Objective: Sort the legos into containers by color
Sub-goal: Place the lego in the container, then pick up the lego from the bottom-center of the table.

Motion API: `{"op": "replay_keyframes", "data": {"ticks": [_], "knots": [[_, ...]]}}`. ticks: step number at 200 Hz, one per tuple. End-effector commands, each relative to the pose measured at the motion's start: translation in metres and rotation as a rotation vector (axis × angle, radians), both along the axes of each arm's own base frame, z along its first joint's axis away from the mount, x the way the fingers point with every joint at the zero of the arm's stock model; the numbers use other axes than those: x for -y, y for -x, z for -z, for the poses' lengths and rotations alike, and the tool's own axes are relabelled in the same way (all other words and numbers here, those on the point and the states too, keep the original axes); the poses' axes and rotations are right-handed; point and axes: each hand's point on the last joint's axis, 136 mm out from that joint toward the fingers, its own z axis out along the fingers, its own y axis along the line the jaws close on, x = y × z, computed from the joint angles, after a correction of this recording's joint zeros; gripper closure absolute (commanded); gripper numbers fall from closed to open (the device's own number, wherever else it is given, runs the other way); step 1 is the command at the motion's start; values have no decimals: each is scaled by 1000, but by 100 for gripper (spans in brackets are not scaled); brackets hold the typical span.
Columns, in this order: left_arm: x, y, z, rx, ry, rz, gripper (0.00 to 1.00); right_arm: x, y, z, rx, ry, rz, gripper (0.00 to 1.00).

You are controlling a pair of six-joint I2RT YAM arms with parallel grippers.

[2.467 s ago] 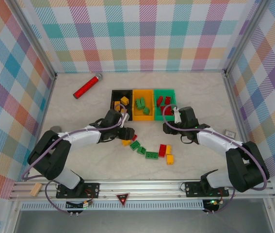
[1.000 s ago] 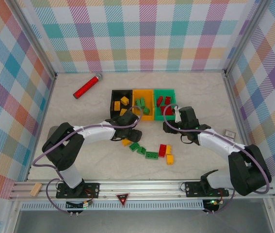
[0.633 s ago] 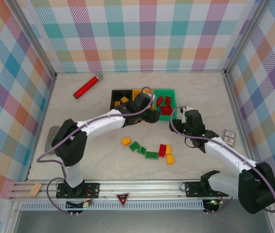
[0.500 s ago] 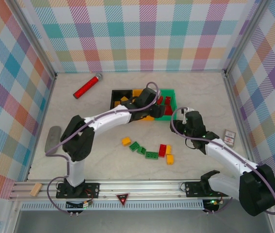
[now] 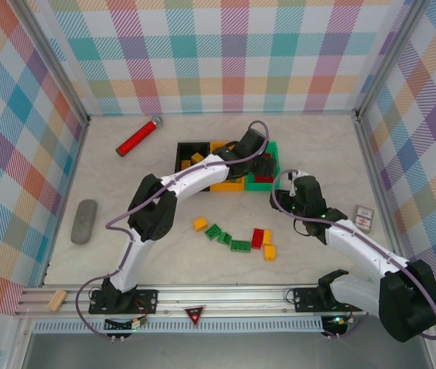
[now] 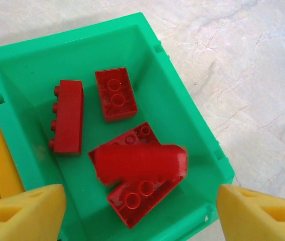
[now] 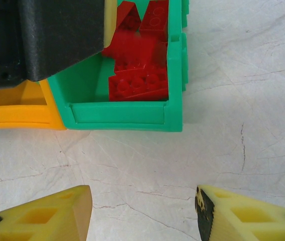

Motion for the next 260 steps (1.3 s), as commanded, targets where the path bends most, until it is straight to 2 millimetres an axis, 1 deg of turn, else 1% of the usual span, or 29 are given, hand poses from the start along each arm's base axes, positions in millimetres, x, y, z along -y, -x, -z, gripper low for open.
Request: {"op": "replay_keyframes", "data": {"ticks": [1, 40, 56, 76, 79, 90, 98, 109, 120, 124, 127, 139, 174, 186, 203, 221, 236, 247, 260], "knots": [[-13, 13, -32, 28, -8, -8, 18, -2, -1, -2, 0, -17, 0, 43], [-43, 41, -51, 62, 45, -22, 19, -6, 0, 0, -6, -29, -18, 43], [-61, 56, -49, 53, 31, -27, 19, -8, 1, 1, -12, -36, -27, 43], [-89, 73, -47, 56, 3, -57, 19, -13, 2, 1, -20, -50, -48, 43], [-94, 75, -43, 51, -5, -63, 19, -14, 2, 0, -19, -56, -54, 43], [-108, 84, -40, 45, -6, -74, 19, -19, 4, 0, -24, -74, -77, 43], [-118, 89, -35, 40, -13, -80, 19, -25, 4, 0, -30, -89, -106, 42], [-133, 96, -25, 33, -35, -94, 18, -39, 7, 0, -57, -120, -178, 42], [-146, 104, -11, 9, -61, -104, 19, -51, 9, 0, -88, -141, -244, 42], [-147, 102, -13, 27, -42, -107, 19, -55, 10, 2, -98, -147, -261, 42], [-150, 104, -8, 20, -48, -108, 19, -56, 10, 3, -103, -150, -270, 42], [-161, 109, 0, 10, -59, -117, 19, -63, 11, 8, -126, -163, -302, 42], [-178, 119, 14, -2, -93, -120, 18, -82, 15, 27, -225, -179, -398, 43], [-184, 121, 17, -7, -107, -120, 18, -84, 15, 29, -248, -174, -408, 43], [-188, 125, 20, -13, -104, -113, 18, -88, 21, 24, -279, -190, -423, 43], [-191, 131, 26, -15, -104, -97, 18, -92, 36, 17, -340, -194, -424, 43], [-194, 133, 32, -10, -114, -95, 18, -95, 55, 16, -417, -161, -429, 43], [-197, 134, 37, -6, -123, -98, 18, -95, 70, 18, -469, -109, -424, 43], [-196, 134, 42, -7, -111, -94, 18, -91, 88, 25, -524, -56, -395, 43]]}}
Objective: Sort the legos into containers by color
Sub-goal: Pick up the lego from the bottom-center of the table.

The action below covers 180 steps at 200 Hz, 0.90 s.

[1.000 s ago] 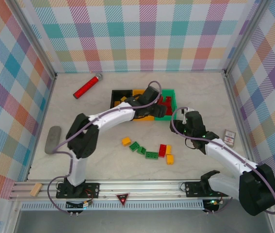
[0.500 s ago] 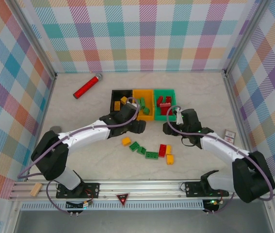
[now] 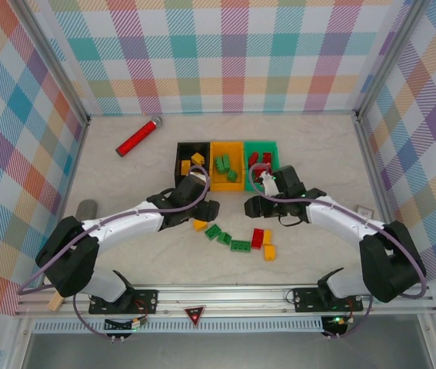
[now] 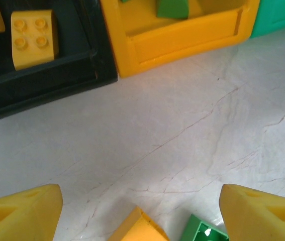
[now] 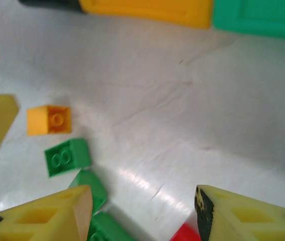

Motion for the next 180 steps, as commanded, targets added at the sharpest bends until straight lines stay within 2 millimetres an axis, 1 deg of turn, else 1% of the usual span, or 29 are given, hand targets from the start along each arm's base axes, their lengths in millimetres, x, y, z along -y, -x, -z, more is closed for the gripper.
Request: {"op": "replay_keyframes", "data": {"ticks": [1, 13, 24, 36, 55, 78, 103, 117, 148, 163, 180], "knots": [[-3, -3, 4, 29, 12, 7, 18, 8, 41, 5, -130, 112, 6, 43], [0, -1, 10, 7, 26, 18, 18, 9, 55, 10, -172, 125, 19, 43], [6, 1, 11, -18, 38, 38, 18, 12, 64, 18, -203, 137, 44, 43], [9, 2, 12, -29, 49, 50, 18, 15, 70, 25, -226, 142, 78, 43], [8, 3, 10, -29, 46, 49, 18, 19, 75, 38, -255, 155, 115, 43], [5, 4, 6, -19, 50, 44, 18, 23, 76, 45, -261, 169, 148, 43], [4, 6, 1, -10, 58, 43, 18, 21, 74, 47, -266, 184, 148, 43], [3, 5, -1, -3, 56, 40, 18, 26, 72, 48, -263, 239, 149, 43], [1, 5, -3, 4, 53, 36, 18, 42, 67, 50, -235, 409, 155, 43], [1, 5, -4, 4, 53, 37, 18, 43, 64, 46, -219, 439, 160, 43], [1, 5, -3, 2, 49, 37, 18, 40, 63, 43, -214, 447, 154, 43]]}}
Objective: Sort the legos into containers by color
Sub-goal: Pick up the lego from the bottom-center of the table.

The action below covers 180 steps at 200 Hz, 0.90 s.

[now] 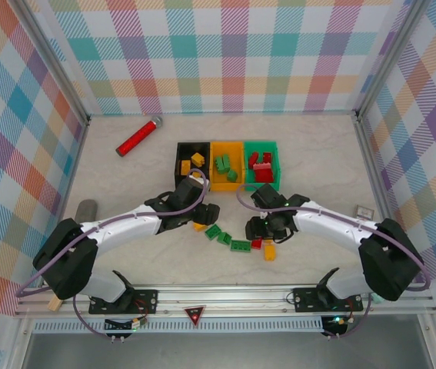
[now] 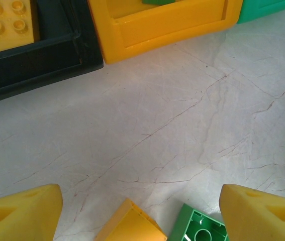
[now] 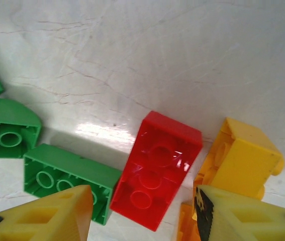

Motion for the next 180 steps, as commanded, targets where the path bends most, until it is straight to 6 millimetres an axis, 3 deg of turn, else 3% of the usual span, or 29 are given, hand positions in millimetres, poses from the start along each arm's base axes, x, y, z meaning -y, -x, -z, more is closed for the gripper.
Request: {"op": "replay_keyframes", "data": {"ticks": [1, 85, 134, 180], "knots": [[-3, -3, -6, 19, 4, 1, 18, 13, 1, -1, 2, 105, -6, 43], [-2, -2, -6, 17, 9, 3, 18, -16, -4, -15, 76, 199, -102, 42], [3, -1, -3, -4, 26, 14, 18, -5, 1, 3, 18, 280, -77, 42], [5, 0, 0, -15, 32, 18, 19, -8, 2, 17, -18, 291, -61, 42]]}}
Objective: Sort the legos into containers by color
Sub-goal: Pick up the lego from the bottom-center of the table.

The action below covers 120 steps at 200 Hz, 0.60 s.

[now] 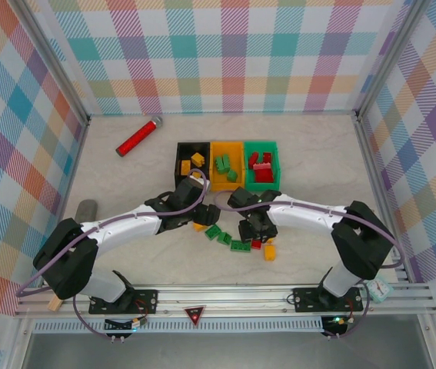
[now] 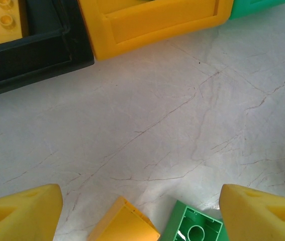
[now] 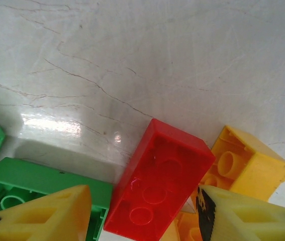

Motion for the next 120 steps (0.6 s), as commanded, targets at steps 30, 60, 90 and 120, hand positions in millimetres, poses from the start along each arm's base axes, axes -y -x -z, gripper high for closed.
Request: {"op": "replay_keyframes", "data": {"ticks": [30, 60, 90, 120], "knots": [[1, -4, -1, 1, 16, 0, 19, 2, -2, 10, -31, 63, 50, 41], [1, -3, -1, 0, 21, 1, 19, 4, -8, 16, -31, 119, 44, 41], [3, -2, -2, 1, 28, 6, 18, 5, -11, 18, -26, 136, 40, 41], [4, -2, -2, 1, 31, 8, 19, -3, -11, 21, -30, 92, 39, 42]]}}
